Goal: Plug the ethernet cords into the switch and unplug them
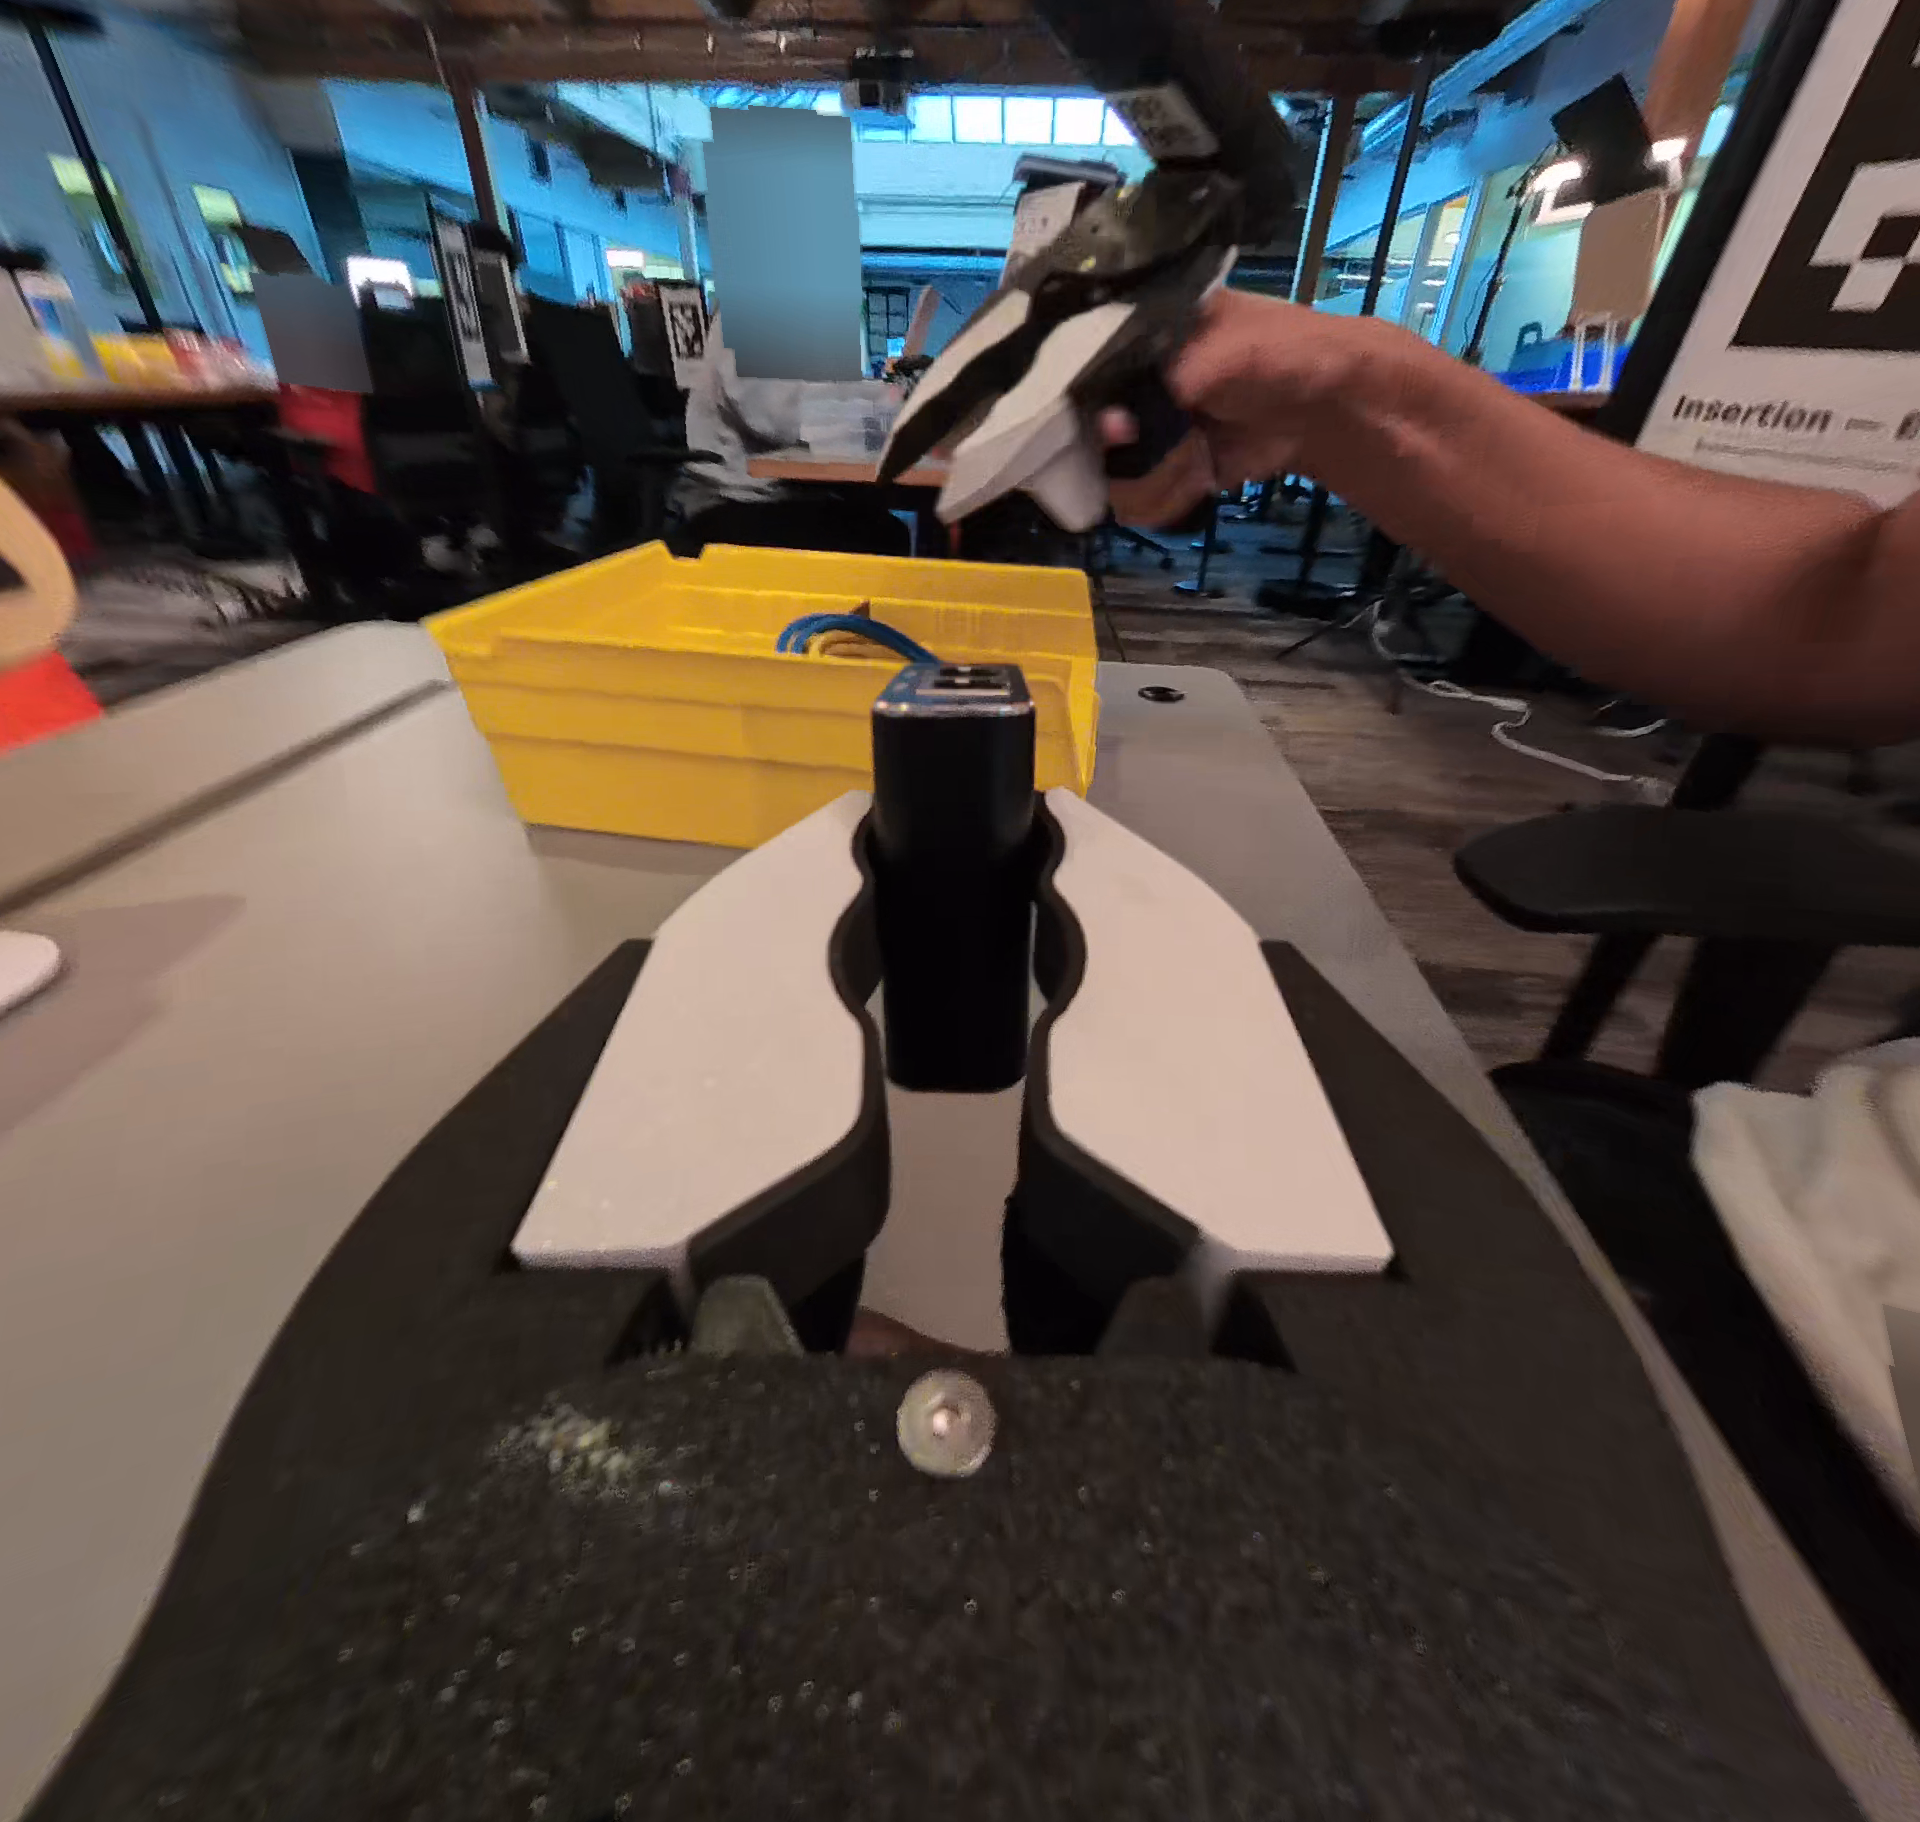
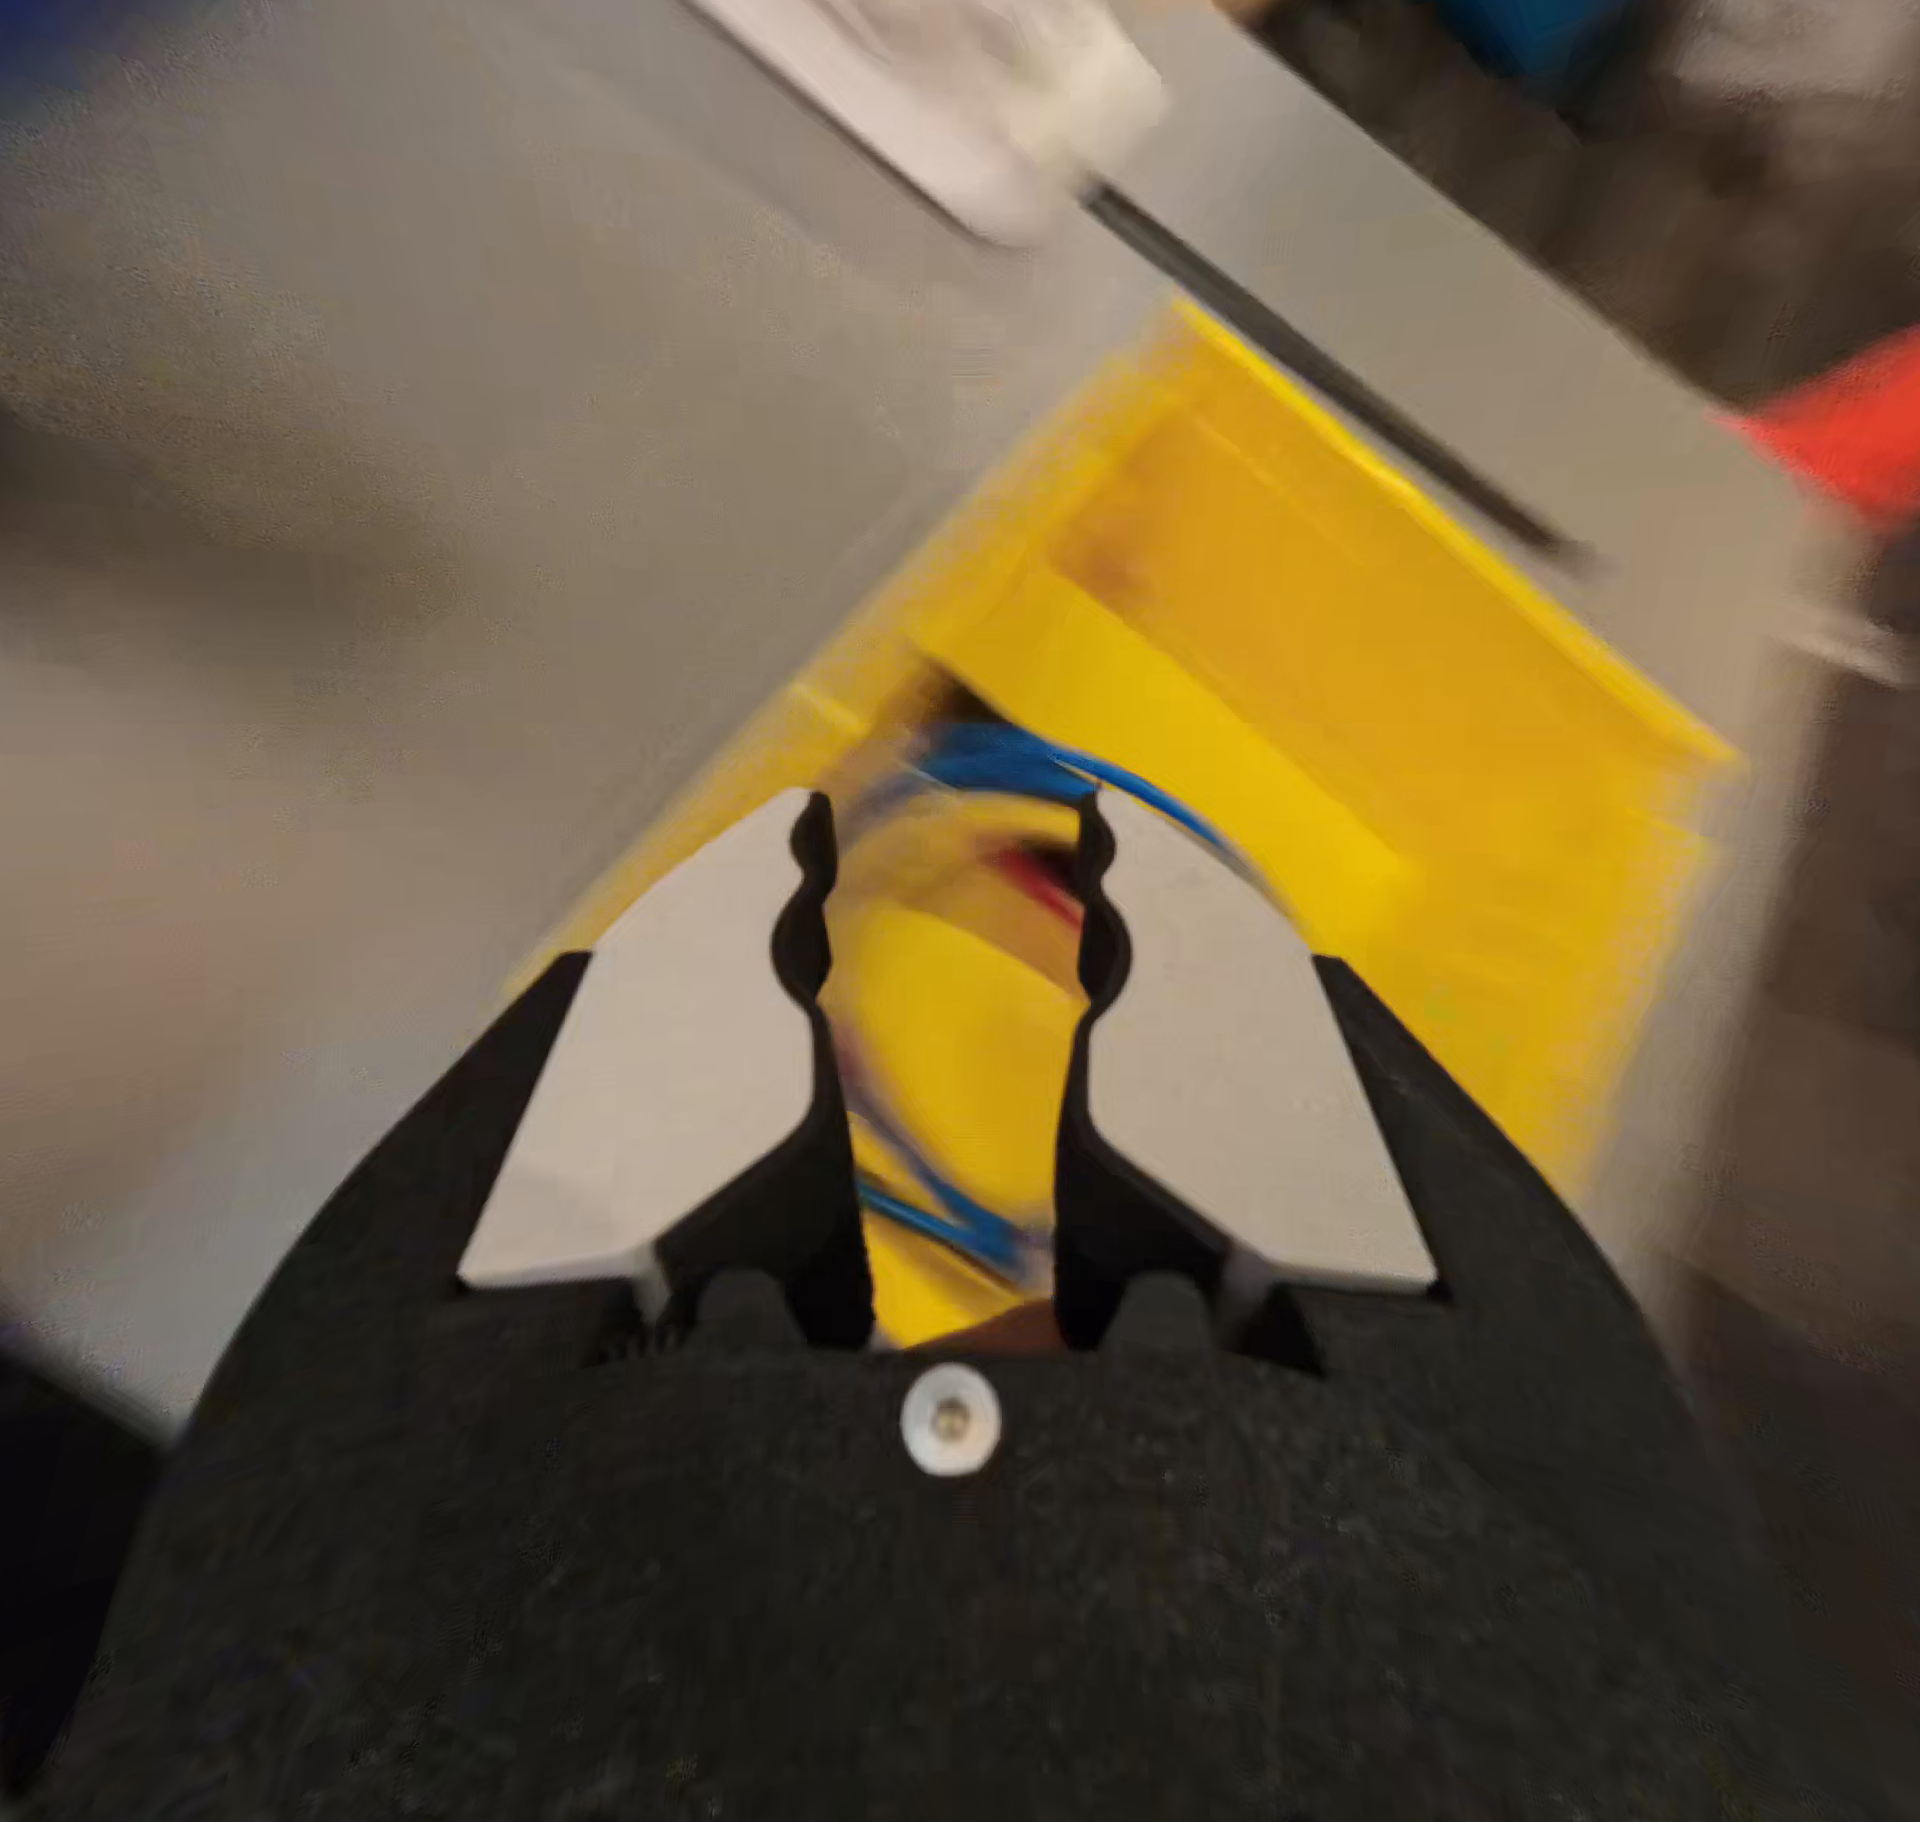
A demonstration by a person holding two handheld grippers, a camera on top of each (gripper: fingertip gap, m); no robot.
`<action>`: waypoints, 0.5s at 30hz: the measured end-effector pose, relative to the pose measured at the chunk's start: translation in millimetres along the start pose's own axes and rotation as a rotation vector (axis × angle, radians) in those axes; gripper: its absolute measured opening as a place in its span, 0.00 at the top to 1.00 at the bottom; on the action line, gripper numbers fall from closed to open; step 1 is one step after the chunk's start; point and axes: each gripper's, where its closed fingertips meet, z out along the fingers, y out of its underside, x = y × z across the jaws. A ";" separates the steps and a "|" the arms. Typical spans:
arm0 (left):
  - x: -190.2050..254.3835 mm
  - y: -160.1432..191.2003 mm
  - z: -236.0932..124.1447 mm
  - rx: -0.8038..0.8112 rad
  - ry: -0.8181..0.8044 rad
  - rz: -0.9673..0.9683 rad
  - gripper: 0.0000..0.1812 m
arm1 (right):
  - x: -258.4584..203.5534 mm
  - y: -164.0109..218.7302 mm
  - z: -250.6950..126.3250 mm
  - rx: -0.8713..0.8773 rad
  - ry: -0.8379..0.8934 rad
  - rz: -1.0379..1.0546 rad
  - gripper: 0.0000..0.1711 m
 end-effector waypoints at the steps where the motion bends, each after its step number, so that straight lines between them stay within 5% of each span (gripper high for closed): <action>1: 4.3 -3.6 0.0 0.018 -0.002 0.054 0.87 | -50.7 -25.6 -4.3 0.146 -0.226 0.112 0.69; 3: 13.7 -11.0 0.0 0.056 -0.024 0.200 0.87 | -138.1 -59.2 -16.4 0.291 -0.678 0.372 0.66; 6: 24.4 -19.9 0.2 0.086 -0.119 0.472 0.87 | -214.6 -73.5 -20.6 0.221 -1.135 0.571 0.51; 15: 42.5 -28.0 0.7 0.141 -0.120 0.569 0.87 | -239.6 -71.2 18.7 0.163 -1.217 0.678 0.51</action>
